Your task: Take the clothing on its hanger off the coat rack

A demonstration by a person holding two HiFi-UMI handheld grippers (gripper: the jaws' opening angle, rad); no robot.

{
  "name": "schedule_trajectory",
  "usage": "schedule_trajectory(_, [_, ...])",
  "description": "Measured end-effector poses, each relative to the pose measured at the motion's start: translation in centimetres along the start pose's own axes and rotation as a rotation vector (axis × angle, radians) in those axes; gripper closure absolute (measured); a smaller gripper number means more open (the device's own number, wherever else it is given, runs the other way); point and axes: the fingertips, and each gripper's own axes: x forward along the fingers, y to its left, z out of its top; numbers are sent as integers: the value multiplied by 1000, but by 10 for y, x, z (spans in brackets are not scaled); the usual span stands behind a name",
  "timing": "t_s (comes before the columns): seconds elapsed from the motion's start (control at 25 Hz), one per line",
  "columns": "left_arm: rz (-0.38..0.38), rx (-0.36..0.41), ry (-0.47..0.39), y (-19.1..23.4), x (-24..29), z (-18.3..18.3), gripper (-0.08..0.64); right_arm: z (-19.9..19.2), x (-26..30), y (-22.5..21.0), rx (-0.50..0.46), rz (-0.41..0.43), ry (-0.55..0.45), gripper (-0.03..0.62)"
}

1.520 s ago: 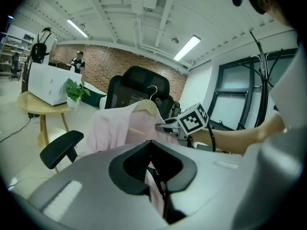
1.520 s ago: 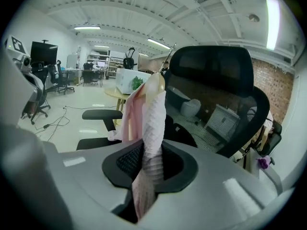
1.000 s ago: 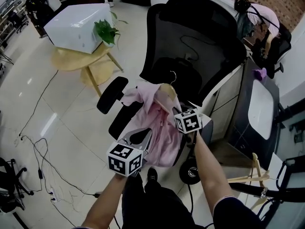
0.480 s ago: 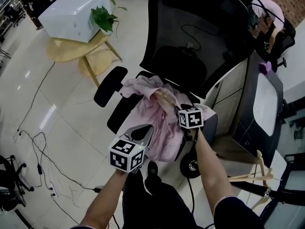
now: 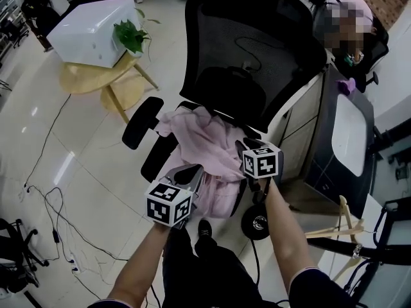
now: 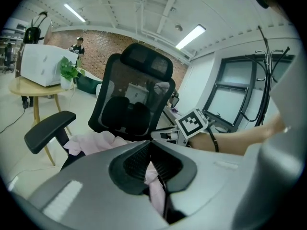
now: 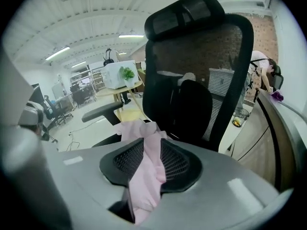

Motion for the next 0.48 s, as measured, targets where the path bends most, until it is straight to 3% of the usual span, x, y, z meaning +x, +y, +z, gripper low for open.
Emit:
schedule_trajectory(0.24, [11, 61, -56, -13, -9, 37, 548, 38, -53, 33, 6, 57, -142, 580])
schedule_trajectory(0.48, [-32, 128, -120, -29, -28, 85, 548, 89, -114, 74, 17, 100, -308, 589])
